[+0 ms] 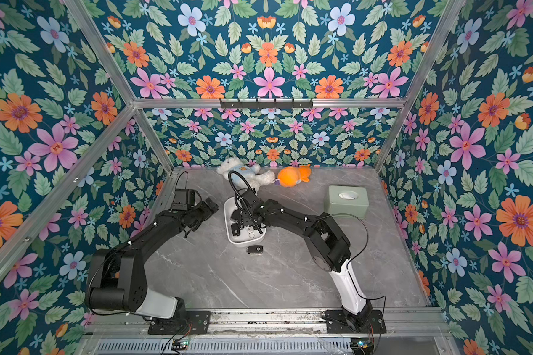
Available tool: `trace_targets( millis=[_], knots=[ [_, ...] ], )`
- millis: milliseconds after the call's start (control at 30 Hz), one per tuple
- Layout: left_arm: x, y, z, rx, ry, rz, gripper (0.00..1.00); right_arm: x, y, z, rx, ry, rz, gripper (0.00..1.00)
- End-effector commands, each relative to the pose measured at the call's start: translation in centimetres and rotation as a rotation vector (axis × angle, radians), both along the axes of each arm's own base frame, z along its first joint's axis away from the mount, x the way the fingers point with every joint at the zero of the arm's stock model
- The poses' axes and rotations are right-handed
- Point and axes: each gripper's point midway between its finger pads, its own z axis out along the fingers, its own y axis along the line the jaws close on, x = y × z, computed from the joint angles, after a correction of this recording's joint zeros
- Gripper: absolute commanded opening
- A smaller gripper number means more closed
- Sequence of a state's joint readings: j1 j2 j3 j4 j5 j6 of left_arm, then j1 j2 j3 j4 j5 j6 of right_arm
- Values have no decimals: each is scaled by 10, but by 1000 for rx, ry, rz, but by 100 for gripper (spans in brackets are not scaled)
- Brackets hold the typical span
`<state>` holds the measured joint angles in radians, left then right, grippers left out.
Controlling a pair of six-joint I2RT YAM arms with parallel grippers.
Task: Place the car key into the storage box
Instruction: Place the car key in the storage box.
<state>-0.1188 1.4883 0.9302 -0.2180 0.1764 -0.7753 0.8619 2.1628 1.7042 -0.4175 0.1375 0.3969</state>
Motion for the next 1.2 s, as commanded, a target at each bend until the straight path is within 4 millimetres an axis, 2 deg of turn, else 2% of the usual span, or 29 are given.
trace_targets(
  millis=[0, 267, 467, 567, 700, 833, 1000, 1167],
  knots=[
    [5, 2, 2, 2, -14, -16, 99, 2, -6, -10, -32, 24, -20, 33],
    [15, 7, 3, -9, -13, -9, 99, 6, -2, -24, -52, 48, -5, 36],
    [20, 6, 3, -20, -12, -9, 99, 9, 0, -22, -63, 37, 5, 46],
    [21, 5, 4, -28, -13, -12, 99, 11, 2, -14, -55, 24, 12, 52],
    [20, 3, 5, -35, -19, -16, 99, 15, 8, 10, -20, -12, 29, 56],
    [18, 0, 8, -51, -29, -30, 99, 20, 14, 48, 44, -72, 33, 58],
    [11, -6, 13, -54, -45, -51, 99, 20, 10, 83, 93, -129, 14, 60],
    [-4, -19, 19, -24, -58, -97, 99, 9, -3, 105, 150, -153, -2, 77]
  ],
)
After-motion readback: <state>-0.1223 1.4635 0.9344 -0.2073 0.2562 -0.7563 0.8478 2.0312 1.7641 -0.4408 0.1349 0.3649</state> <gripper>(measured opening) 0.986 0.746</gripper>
